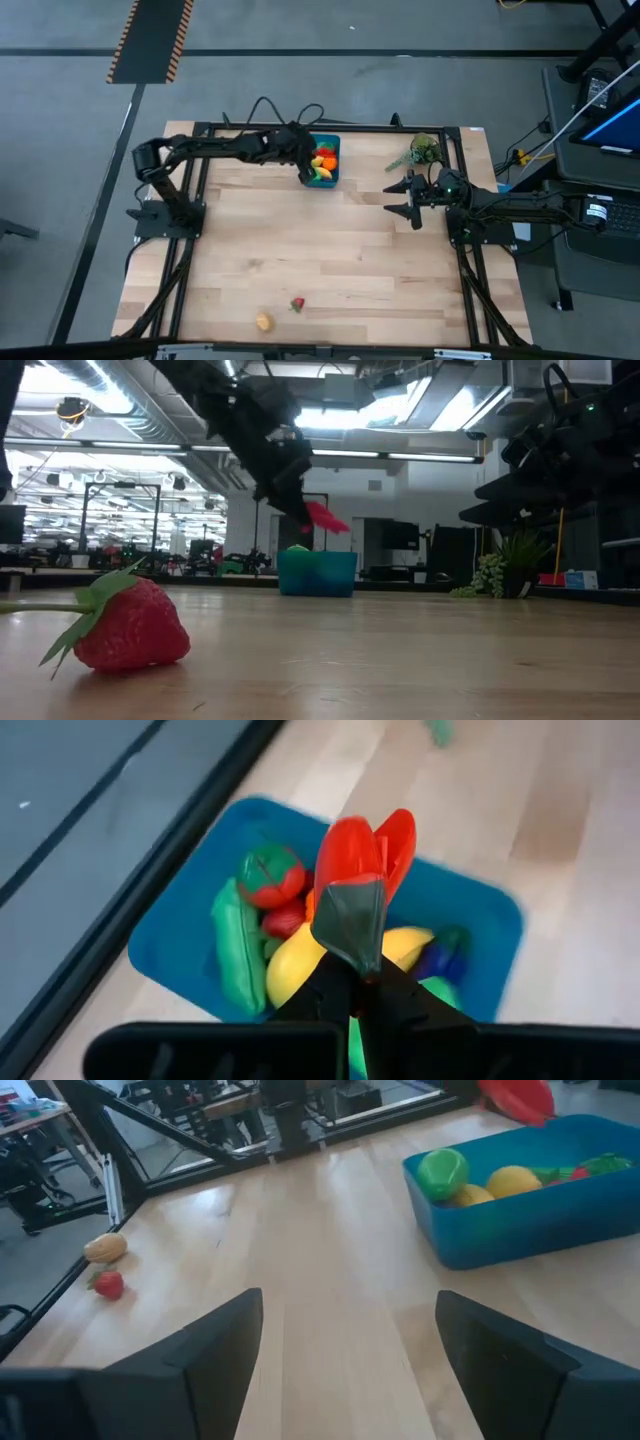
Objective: Pick and placing Produce into tupperware
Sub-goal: Put the chili pepper into the blue bin, then put the strawberry into the blue bin
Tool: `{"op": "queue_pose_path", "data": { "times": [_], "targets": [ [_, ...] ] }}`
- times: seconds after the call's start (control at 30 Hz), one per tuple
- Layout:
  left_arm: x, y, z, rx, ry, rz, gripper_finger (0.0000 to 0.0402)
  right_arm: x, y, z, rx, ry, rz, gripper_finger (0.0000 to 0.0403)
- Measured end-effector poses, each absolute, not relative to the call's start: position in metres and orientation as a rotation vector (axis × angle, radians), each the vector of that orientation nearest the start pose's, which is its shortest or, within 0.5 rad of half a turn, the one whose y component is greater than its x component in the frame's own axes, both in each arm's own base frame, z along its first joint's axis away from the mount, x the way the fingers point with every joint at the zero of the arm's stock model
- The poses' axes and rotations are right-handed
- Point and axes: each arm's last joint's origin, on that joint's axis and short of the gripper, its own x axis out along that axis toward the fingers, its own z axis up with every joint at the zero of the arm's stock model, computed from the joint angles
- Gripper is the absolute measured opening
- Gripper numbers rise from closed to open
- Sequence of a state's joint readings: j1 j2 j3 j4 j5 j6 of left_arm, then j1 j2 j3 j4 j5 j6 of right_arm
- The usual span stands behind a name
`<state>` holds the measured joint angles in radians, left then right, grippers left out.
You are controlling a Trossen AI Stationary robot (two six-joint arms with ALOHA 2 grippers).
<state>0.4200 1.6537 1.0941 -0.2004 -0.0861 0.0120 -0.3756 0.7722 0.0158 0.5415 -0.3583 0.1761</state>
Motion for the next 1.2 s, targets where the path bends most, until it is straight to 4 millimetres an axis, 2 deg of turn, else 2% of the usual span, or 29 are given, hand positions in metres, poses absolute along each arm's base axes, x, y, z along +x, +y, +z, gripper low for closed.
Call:
{"op": "queue_pose_path", "data": {
  "times": [0.17,0.43,0.63,0.77,1.0,1.2],
  "targets": [
    [0.33,0.165,0.204,-0.121,0.895,0.449,0.0,0.137,-0.043,0.144,0.248,0.19,-0.037,0.0299],
    [0.353,0.182,0.2,-0.088,0.958,0.395,0.0005,0.137,-0.043,0.144,0.248,0.191,-0.037,0.0299],
    [0.357,0.186,0.192,-0.087,1.036,0.36,0.0004,0.137,-0.043,0.144,0.248,0.191,-0.037,0.0299],
    [0.356,0.187,0.192,-0.089,1.042,0.366,0.0028,0.137,-0.043,0.144,0.248,0.191,-0.036,0.0299],
    [0.355,0.182,0.206,-0.079,0.996,0.362,0.0068,0.137,-0.043,0.144,0.248,0.191,-0.036,0.0299],
    [0.359,0.174,0.208,-0.041,0.998,0.325,0.0082,0.137,-0.043,0.144,0.249,0.193,-0.036,0.0299]
  ]
}}
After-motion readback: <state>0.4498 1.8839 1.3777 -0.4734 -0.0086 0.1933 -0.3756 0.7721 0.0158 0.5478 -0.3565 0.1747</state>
